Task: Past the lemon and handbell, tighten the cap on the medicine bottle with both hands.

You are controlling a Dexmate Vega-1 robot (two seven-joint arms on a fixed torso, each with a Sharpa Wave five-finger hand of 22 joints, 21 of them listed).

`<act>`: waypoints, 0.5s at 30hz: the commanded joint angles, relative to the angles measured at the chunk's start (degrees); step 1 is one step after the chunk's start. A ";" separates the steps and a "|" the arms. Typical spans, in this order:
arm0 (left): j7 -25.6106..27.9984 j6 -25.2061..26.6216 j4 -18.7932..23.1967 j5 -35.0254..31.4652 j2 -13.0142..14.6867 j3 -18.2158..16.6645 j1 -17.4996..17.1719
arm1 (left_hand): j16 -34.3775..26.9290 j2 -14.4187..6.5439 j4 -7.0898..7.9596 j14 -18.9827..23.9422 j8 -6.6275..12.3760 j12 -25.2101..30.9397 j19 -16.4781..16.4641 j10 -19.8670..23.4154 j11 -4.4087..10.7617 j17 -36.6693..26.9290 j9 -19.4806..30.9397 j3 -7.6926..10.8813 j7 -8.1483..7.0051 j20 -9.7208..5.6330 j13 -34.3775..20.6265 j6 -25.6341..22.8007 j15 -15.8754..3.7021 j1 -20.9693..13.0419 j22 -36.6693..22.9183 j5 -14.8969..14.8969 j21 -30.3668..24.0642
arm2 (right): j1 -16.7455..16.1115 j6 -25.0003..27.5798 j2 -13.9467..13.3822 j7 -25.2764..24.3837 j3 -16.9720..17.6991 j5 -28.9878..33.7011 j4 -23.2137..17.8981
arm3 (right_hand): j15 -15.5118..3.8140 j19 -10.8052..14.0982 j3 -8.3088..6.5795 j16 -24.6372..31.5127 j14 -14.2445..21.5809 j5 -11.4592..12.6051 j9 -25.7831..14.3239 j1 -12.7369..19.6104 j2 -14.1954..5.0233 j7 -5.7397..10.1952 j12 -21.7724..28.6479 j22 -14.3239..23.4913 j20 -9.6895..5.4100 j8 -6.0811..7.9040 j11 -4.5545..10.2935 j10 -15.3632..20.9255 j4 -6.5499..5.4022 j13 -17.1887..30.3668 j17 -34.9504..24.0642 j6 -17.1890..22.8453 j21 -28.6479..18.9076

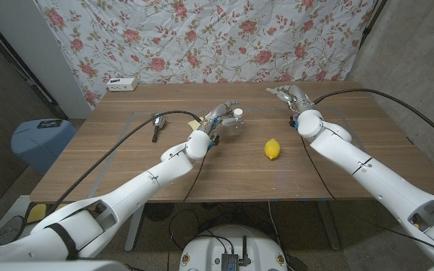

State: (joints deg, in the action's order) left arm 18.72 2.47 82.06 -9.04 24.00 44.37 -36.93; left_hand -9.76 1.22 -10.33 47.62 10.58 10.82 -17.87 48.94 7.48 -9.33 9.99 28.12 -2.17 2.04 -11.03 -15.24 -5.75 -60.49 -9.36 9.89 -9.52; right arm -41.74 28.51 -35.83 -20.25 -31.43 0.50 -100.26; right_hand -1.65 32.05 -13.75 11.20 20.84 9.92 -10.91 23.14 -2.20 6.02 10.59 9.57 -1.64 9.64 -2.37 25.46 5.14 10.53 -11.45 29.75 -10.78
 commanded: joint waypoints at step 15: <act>2.40 -0.04 -1.25 -2.81 0.32 0.46 -1.22 | -0.20 -0.64 2.02 -1.27 -0.06 0.19 2.39 1.41 2.22 -0.11 0.18 -0.10 -1.30 0.69 -0.09 0.64 -6.16 1.07 -0.20 0.08 -0.27 | -5.12 -26.64 4.91 -3.92 5.57 -12.03 11.87 | 0.05 -0.70 0.02 -0.07 -0.70 0.20 0.12 -2.10 -0.93 -1.58 0.24 0.17 -0.67 0.06 -0.39 -0.19 -0.73 0.23 -0.04 -4.35 0.10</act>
State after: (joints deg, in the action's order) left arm 20.89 1.69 80.80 -11.07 24.12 44.56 -37.78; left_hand -9.76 1.10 -9.43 46.67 10.58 10.77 -15.93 48.73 7.68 -9.34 9.99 27.26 -3.18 2.75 -11.05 -14.82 -5.42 -59.30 -9.48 9.88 -9.52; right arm -44.76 12.59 -33.22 -24.04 -28.33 -6.40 -93.88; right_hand -1.54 31.69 -13.59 11.20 20.33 9.93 -10.67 21.44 -2.96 4.60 10.60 9.58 -1.94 9.64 -2.36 25.47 4.98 10.53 -11.45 26.30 -10.78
